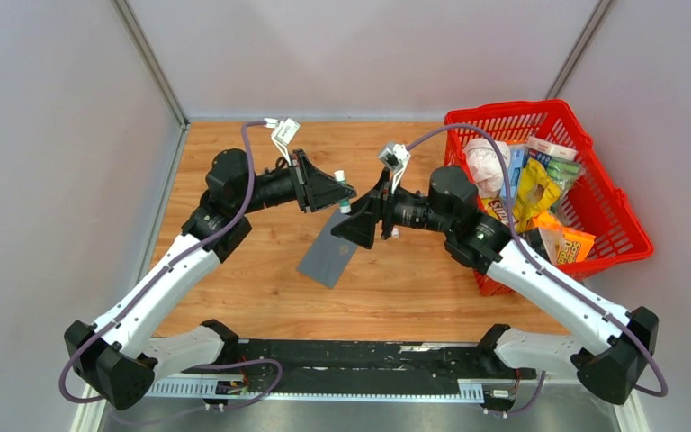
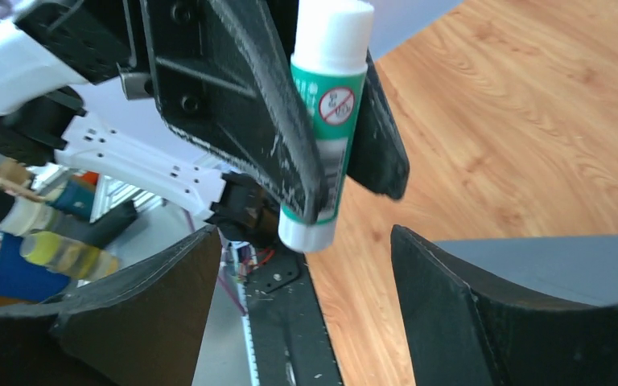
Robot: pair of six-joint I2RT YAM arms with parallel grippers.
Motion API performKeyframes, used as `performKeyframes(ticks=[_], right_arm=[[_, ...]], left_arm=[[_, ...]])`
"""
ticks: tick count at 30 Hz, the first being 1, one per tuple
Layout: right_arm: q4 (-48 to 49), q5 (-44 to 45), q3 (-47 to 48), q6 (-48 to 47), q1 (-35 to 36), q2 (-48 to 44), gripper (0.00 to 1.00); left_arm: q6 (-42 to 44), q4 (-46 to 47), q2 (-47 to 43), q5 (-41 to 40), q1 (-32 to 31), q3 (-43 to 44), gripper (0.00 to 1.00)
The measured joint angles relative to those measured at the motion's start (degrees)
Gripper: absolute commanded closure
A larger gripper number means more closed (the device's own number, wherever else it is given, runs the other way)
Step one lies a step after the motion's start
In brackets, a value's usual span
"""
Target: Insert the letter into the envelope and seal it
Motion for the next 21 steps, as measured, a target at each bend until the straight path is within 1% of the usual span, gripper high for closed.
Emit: performKeyframes(ticks=[3, 5, 9, 13, 14, 16, 18, 21], right_arm=[[3.82, -2.8, 0.0, 3.02, 0.0, 1.84, 0.3], [5.25, -3.21, 0.0, 4.46, 0.0, 2.34, 0.42], [6.67, -1.95, 0.04, 6.27, 0.0, 2.43, 0.69], [4.24, 2.75, 1.4, 6.69, 0.81, 2.43, 0.89], [2.51, 4.79, 2.25, 6.54, 1.44, 2.43, 0.92], [-1.44, 9.29, 4.48, 5.88, 2.93, 2.6, 0.96], [-4.66, 13.77, 6.47, 5.25, 4.52, 2.99, 0.97], [-10.56, 25.11, 9.99, 3.39, 9.03, 4.26, 0.98]], left_arm=[[-0.92, 2.45, 0.0, 1.88, 0.0, -0.79, 1.0], [-1.27, 3.56, 0.0, 2.58, 0.0, -1.01, 1.0], [-1.68, 4.63, 0.0, 2.99, 0.0, -1.03, 1.0], [-1.77, 5.25, 0.17, 2.14, 0.13, -1.2, 1.0], [-1.86, 5.38, 0.17, 1.81, 0.2, -1.25, 1.0], [-1.9, 5.7, 0.17, 1.14, 0.24, -1.27, 1.0], [-1.92, 5.68, 0.17, 0.26, 0.24, -1.25, 1.0], [-1.7, 4.33, 0.17, -1.68, 0.22, -1.14, 1.0]])
